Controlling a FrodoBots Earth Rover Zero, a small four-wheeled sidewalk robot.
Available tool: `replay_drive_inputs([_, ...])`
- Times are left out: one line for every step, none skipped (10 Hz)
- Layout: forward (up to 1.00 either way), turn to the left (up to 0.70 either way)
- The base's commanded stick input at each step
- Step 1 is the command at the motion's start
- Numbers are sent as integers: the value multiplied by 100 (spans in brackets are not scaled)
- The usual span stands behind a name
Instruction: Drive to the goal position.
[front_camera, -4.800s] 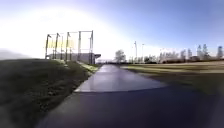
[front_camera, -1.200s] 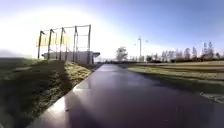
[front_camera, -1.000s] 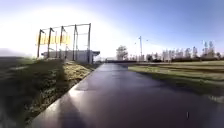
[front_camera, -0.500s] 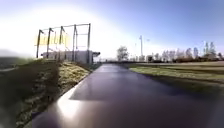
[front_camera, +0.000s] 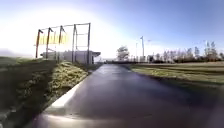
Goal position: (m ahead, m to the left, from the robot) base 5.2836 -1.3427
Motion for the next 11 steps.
replay_drive_inputs([100,-2])
replay_drive_inputs([100,-4])
replay_drive_inputs([100,-7])
replay_drive_inputs([100,-9])
replay_drive_inputs([100,-11])
replay_drive_inputs([100,-12])
replay_drive_inputs([100,-4])
replay_drive_inputs([100,0])
replay_drive_inputs([100,0])
replay_drive_inputs([100,0])
replay_drive_inputs([100,0])
